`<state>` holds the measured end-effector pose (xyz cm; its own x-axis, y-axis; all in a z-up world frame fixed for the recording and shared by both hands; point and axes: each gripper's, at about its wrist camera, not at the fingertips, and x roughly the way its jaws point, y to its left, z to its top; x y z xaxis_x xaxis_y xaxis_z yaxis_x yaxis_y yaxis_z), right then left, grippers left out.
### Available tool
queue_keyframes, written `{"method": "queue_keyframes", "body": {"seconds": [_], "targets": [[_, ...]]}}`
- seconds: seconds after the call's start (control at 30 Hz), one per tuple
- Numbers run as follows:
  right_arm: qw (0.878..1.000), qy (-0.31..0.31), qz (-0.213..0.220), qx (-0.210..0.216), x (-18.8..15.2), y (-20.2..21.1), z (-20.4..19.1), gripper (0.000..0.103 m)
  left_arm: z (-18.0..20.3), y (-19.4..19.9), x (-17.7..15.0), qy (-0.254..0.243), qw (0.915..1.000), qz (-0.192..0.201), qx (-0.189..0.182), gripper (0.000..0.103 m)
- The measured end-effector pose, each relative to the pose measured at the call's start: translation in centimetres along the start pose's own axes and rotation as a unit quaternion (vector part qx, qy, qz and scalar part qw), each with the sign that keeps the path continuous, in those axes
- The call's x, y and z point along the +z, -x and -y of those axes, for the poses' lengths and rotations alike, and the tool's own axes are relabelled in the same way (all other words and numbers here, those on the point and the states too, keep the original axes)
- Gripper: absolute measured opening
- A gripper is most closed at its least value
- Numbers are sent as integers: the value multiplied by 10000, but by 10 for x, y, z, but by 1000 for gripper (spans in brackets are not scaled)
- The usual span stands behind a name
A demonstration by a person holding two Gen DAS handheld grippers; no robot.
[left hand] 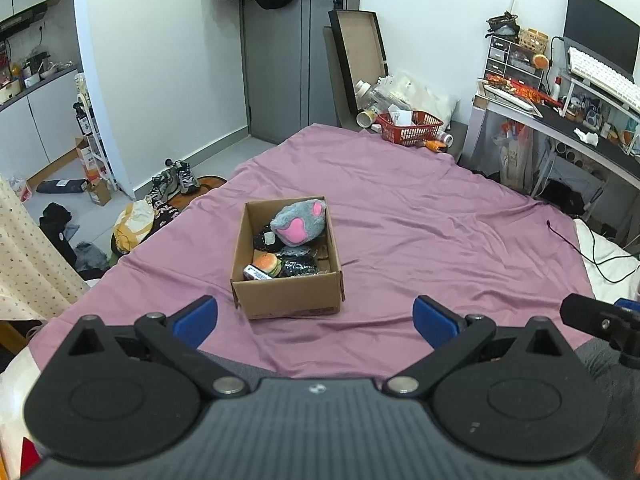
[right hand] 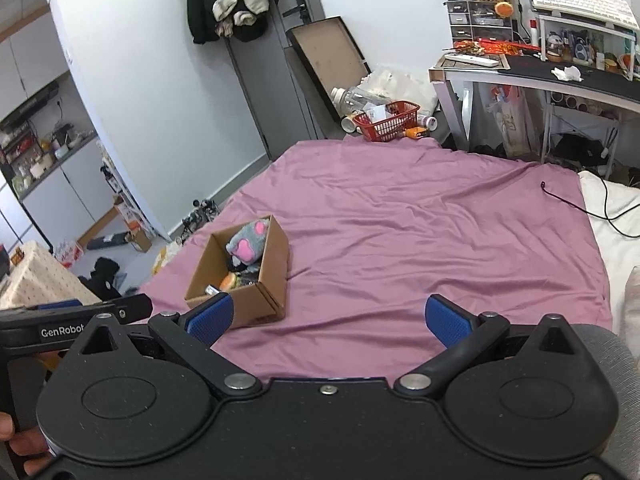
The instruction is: Organize soft objects
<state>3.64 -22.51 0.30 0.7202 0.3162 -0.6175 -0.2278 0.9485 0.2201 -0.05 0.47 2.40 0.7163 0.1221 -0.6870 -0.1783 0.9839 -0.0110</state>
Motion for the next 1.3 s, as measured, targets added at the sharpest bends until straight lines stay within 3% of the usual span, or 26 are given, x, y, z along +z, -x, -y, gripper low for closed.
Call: {"method": "queue_keyframes", "body": {"seconds": [1.3], "targets": [[9997, 233, -45, -39, 0, 0, -12, 103, -1, 1, 1, -72, 10000, -34, 31, 103]]}}
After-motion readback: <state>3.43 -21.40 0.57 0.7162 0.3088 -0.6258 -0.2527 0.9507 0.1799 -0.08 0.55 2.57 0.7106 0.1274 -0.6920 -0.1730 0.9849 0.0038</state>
